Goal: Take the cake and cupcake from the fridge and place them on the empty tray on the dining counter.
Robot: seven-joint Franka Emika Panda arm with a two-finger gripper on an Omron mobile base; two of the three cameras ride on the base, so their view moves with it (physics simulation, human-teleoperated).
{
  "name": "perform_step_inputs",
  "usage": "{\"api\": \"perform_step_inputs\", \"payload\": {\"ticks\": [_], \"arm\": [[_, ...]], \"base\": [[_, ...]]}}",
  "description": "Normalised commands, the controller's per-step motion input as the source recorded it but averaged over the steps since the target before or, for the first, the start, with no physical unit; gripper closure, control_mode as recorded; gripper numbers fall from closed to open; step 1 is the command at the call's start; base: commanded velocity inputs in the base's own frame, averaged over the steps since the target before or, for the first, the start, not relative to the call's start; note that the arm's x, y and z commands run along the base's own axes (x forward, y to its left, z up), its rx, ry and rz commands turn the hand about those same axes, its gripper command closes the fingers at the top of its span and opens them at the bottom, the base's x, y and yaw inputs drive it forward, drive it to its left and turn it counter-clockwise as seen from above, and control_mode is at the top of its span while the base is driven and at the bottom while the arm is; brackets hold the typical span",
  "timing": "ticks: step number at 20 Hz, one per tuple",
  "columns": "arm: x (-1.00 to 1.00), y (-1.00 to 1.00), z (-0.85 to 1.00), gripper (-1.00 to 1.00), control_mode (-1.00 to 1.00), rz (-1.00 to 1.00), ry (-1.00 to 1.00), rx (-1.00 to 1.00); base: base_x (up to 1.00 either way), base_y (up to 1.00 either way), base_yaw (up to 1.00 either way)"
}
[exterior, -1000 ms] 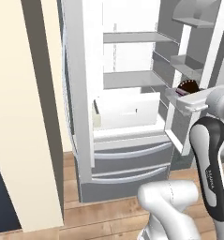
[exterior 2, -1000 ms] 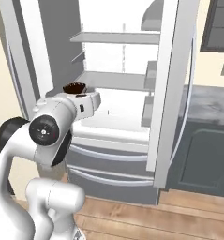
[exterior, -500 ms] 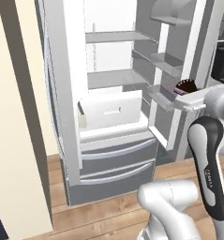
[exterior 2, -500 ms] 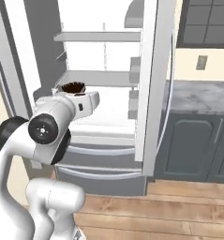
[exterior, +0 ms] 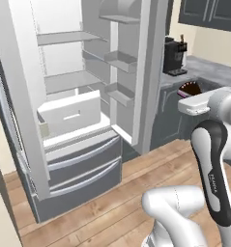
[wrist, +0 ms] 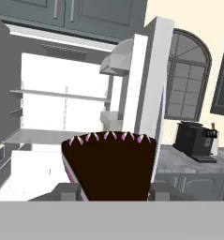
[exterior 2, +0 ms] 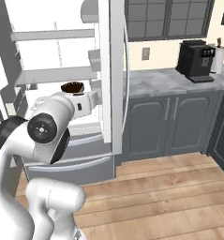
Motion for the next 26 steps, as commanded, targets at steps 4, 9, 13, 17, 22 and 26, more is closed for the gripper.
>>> {"api": "perform_step_inputs", "payload": {"ticks": [4,9,13,17,22,26], "arm": [[0.0,0.0,0.0,1.0,1.0,0.0,0.0,0.0],[0.0,0.0,0.0,1.0,1.0,0.0,0.0,0.0],[0.0,0.0,0.0,1.0,1.0,0.0,0.0,0.0],[0.0,0.0,0.0,1.0,1.0,0.0,0.0,0.0],[0.0,0.0,0.0,1.0,1.0,0.0,0.0,0.0],[0.0,0.0,0.0,1.0,1.0,0.0,0.0,0.0]], "base": [[-0.57,0.0,-0.45],[-0.25,0.19,-0.47],[-0.2,0.68,-0.44],[-0.38,0.92,-0.4],[-0.46,0.4,-0.46],[-0.45,0.13,-0.5]]}}
